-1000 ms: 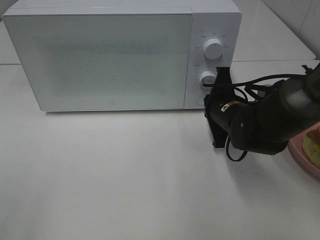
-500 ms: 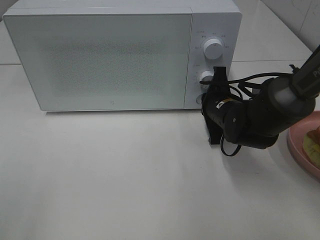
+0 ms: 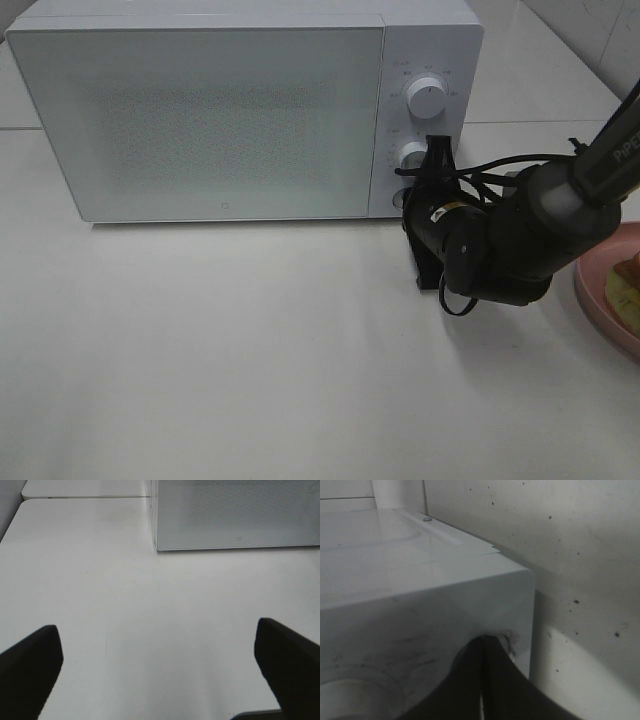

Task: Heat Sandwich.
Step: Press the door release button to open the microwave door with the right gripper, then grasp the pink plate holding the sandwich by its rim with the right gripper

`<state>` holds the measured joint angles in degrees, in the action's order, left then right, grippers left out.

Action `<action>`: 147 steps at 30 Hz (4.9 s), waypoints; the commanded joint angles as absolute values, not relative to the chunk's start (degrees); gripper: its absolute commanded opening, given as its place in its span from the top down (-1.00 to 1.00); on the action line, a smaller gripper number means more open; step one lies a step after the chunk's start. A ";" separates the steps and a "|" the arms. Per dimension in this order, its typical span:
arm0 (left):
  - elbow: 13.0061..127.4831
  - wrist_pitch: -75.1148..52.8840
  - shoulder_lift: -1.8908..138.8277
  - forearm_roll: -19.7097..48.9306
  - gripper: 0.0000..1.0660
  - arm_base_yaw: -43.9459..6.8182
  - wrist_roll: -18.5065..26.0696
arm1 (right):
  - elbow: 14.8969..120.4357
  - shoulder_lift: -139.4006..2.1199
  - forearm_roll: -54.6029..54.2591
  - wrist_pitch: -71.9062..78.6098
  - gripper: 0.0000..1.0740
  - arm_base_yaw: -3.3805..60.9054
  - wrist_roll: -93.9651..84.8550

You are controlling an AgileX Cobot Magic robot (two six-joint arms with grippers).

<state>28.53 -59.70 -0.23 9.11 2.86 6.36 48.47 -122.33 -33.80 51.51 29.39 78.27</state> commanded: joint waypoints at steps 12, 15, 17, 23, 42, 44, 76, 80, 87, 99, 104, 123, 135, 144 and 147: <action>28.36 -58.90 -1.78 9.45 -0.90 2.75 6.07 | 57.07 -125.71 -31.05 69.27 0.99 28.53 78.09; 28.36 -58.90 -1.78 9.45 -0.90 2.75 6.07 | 58.10 -126.39 -29.97 68.87 1.00 27.96 78.09; 28.36 -58.90 -1.78 9.45 -0.90 2.75 6.07 | 58.10 -126.39 -30.14 68.87 1.00 27.96 78.09; 28.36 -58.90 -1.78 9.45 -0.90 2.75 6.07 | 58.10 -126.34 -29.97 66.18 0.99 27.96 78.09; 28.36 -58.90 -1.78 9.45 -0.90 2.75 6.07 | 57.98 -125.25 -28.93 59.19 0.97 27.96 78.38; 28.36 -58.90 -1.78 9.45 -0.90 2.75 6.07 | 57.87 -125.08 -28.88 58.38 0.97 27.96 78.38; 28.36 -58.90 -1.78 9.45 -0.90 2.75 6.07 | 42.28 -111.67 -25.90 39.19 0.93 28.13 77.81; 28.36 -58.90 -1.78 9.45 -0.90 2.75 6.07 | 39.42 -107.49 -25.95 35.98 0.93 28.13 74.94; 28.36 -58.90 -1.78 9.45 -0.90 2.75 6.07 | 37.76 -102.27 -25.95 29.16 0.90 28.13 69.39; 28.36 -58.90 -1.78 9.45 -0.90 2.75 6.07 | 37.76 -95.40 -25.67 11.29 0.85 28.13 46.98; 28.36 -58.90 -1.78 9.45 -0.90 2.75 6.07 | 37.76 -94.25 -25.67 5.61 0.82 28.13 34.43; 28.36 -58.90 -1.78 9.45 -0.90 2.75 6.07 | 38.04 -85.71 -18.56 -19.37 0.71 28.02 -8.19; 28.36 -58.90 -1.78 9.45 -0.90 2.75 6.07 | 38.04 -78.27 -1.26 -32.43 0.46 27.96 -3.90; 28.36 -58.90 -1.78 9.45 -0.90 2.75 6.07 | 38.04 -74.66 7.56 -34.09 -0.25 27.96 6.19; 28.36 -58.90 -1.78 9.45 -0.90 2.75 6.07 | 38.04 -74.54 9.34 -35.64 -0.56 27.96 7.91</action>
